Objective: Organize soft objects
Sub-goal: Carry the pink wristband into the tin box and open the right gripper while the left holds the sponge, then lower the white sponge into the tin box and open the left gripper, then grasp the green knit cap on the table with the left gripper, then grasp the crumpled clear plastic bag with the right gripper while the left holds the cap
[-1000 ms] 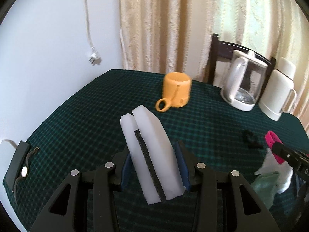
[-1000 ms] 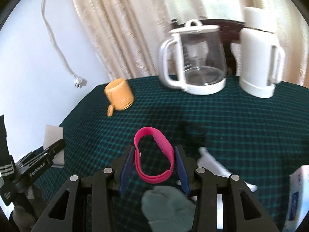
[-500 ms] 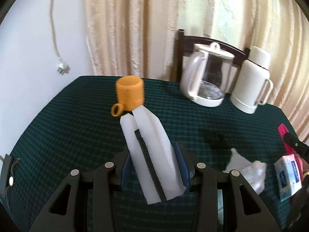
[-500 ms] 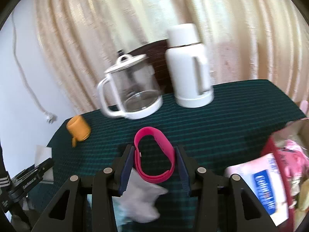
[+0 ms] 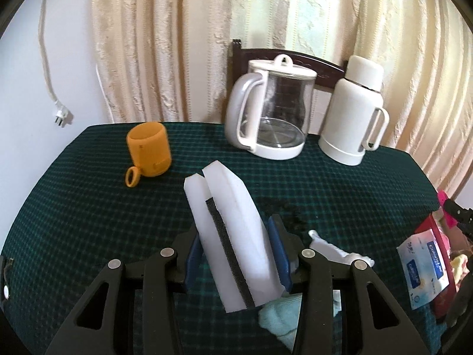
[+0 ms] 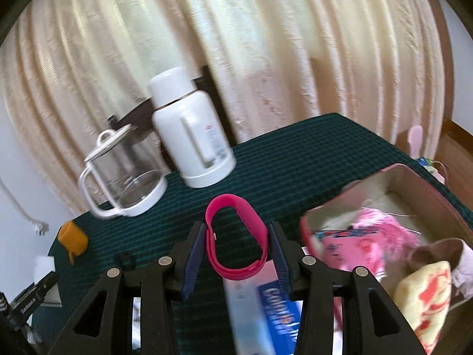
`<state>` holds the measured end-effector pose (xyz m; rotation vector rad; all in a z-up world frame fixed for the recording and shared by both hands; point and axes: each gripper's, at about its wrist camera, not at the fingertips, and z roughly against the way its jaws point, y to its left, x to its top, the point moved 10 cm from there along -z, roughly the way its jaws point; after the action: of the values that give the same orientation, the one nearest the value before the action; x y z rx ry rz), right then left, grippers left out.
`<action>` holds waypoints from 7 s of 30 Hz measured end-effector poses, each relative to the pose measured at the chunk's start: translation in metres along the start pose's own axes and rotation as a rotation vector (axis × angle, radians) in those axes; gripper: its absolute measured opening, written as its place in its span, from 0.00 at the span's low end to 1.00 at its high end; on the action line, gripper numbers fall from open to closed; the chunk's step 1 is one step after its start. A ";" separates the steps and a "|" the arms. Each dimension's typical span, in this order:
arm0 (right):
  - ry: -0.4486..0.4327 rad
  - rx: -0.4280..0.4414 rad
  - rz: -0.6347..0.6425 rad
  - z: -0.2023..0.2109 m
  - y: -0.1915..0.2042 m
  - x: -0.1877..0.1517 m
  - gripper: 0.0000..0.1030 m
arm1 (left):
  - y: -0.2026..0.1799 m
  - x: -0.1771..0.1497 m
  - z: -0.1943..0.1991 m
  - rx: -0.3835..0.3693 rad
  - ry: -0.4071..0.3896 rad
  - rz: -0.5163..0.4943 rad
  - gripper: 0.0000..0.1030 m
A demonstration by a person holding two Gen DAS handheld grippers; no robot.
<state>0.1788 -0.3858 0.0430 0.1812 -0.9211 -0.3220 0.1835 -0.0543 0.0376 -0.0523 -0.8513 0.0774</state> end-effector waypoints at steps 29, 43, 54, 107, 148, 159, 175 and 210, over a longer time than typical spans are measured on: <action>-0.071 -0.187 -0.180 0.059 -0.118 -0.008 0.69 | -0.137 0.004 0.005 -0.211 0.029 -0.160 0.42; -0.124 -0.287 -0.182 0.090 -0.149 -0.029 0.70 | -0.248 -0.016 -0.003 -0.457 0.153 -0.232 0.42; -0.163 -0.332 -0.184 0.111 -0.160 -0.034 0.70 | -0.316 -0.034 0.006 -0.578 0.200 -0.309 0.42; -0.148 -0.321 -0.197 0.120 -0.160 -0.051 0.71 | -0.370 -0.081 -0.003 -0.474 0.119 -0.547 0.77; -0.027 -0.006 0.059 0.078 0.007 -0.079 0.72 | -0.109 -0.027 0.027 -0.211 -0.023 -0.120 0.83; 0.050 0.038 0.106 0.059 0.047 -0.099 0.72 | -0.051 -0.052 -0.008 -0.158 0.084 -0.029 0.83; 0.129 0.092 0.194 0.034 0.095 -0.114 0.72 | -0.030 -0.096 -0.052 -0.264 0.327 0.133 0.84; 0.298 0.201 0.390 -0.006 0.152 -0.160 0.72 | 0.021 -0.037 0.000 -0.073 0.008 0.138 0.35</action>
<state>0.1237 -0.1874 -0.0369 0.2223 -0.6728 0.1570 0.1576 -0.0363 0.0084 -0.1794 -0.8415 0.1757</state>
